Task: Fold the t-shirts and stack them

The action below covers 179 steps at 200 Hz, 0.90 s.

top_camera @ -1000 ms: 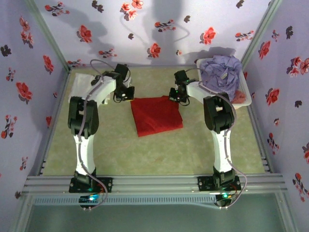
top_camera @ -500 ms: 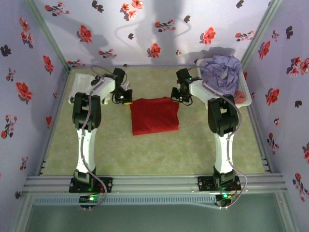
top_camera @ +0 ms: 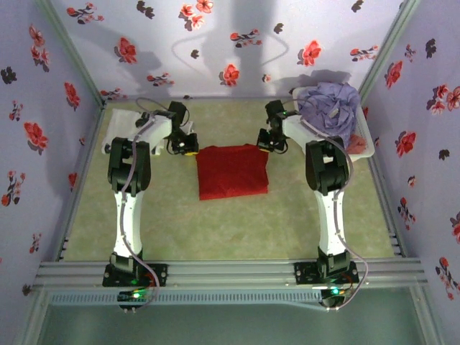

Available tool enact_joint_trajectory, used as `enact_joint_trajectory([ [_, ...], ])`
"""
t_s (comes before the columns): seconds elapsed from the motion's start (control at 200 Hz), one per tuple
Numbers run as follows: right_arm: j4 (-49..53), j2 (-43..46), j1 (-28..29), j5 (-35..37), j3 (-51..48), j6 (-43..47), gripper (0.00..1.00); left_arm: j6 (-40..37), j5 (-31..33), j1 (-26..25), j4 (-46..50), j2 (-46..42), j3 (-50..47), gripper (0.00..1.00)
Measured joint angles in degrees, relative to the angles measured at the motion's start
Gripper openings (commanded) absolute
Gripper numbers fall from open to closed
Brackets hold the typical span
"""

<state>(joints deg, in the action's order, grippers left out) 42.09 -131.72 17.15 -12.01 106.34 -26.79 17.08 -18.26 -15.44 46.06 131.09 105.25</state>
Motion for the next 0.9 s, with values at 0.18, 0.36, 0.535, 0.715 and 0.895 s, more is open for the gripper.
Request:
enact_joint_trajectory([
  [0.18,2.97,-0.02,-0.98,1.81,1.29,1.16,0.48,-0.09,-0.20,-0.07,0.09,-1.79,-0.57,0.52],
  [0.36,6.03,5.09,-1.09,3.54,-0.66,1.27,0.47,3.28,-0.22,-0.52,-1.09,-12.66,-3.78,0.52],
  [0.535,4.15,13.49,-0.44,1.05,-6.34,-0.44,0.30,8.63,-0.83,-3.08,-6.75,-23.39,-10.14,0.47],
  [0.715,-1.66,13.38,1.49,-4.37,-11.43,-3.45,0.14,13.75,-2.43,-7.10,-14.05,-21.62,-20.06,0.34],
  [0.895,-3.93,9.49,2.16,-5.73,-15.52,-5.46,0.11,15.63,-2.99,-8.94,-17.07,-16.02,-25.33,0.32],
])
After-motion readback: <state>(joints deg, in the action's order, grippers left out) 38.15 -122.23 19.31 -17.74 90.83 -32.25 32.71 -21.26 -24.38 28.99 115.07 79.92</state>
